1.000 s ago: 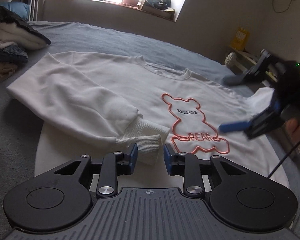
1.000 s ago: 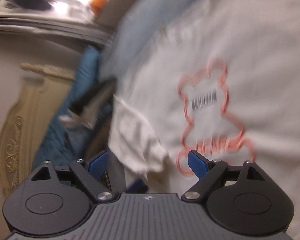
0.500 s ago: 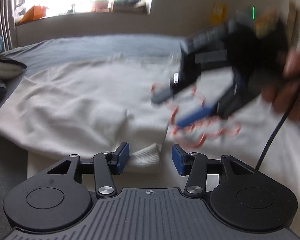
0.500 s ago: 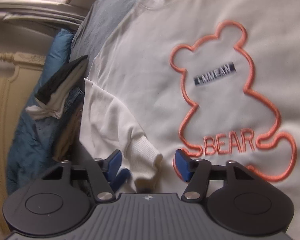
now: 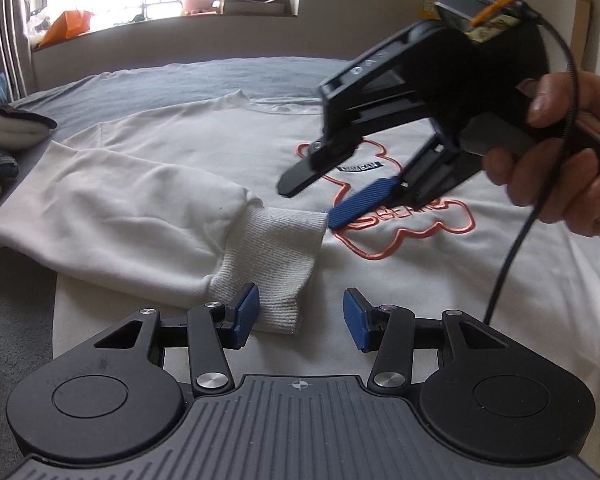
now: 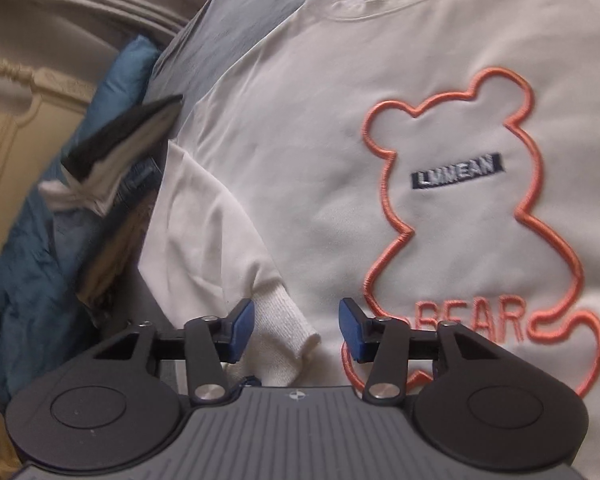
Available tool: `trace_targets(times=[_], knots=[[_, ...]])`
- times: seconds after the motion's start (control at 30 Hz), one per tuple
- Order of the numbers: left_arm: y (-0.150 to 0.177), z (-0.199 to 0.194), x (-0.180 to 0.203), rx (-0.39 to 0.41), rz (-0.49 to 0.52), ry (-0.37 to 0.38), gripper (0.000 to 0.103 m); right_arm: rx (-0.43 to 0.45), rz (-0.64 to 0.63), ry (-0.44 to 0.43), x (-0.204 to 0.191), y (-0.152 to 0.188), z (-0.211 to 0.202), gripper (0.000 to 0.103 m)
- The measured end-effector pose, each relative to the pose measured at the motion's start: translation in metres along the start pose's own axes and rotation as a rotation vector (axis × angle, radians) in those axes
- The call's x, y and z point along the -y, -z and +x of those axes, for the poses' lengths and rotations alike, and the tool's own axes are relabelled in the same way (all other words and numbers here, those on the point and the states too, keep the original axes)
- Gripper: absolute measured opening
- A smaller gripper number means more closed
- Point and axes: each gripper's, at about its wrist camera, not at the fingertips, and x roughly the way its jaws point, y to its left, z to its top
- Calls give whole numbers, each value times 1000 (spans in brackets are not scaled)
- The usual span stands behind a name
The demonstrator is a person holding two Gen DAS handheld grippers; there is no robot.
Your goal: Fold clothes
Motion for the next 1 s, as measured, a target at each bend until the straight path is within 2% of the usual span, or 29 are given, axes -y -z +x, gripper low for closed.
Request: trace_targets(times=[0.17,0.37,0.43,0.47,0.57,0.77,0.9,1.0], knots=[[0,0,15,-7,108,-83,46,-31,-28,-24,-6,5,8,51],[2,1,17,-13,157,-132,29,-47,-162,28,-25,12,20,48],[1,2,14,-15,142,-128,18,-38,-186,46,-27,13,20,41],[1,2,12,-13,134,-129,14,-33,-198,55,-27,14,20,28],[-5,1,10,-16,108,-125,7,-23,-216,61,-27,14,18,6],[-33,-5,-3,4,-27,-66,6,45,-335,79,-47,3,0,4],[-62,2,-8,21,-135,-7,5,111,-428,98,-61,-14,-19,3],[-88,12,-3,47,-170,29,5,164,-472,117,-67,-33,-36,3]])
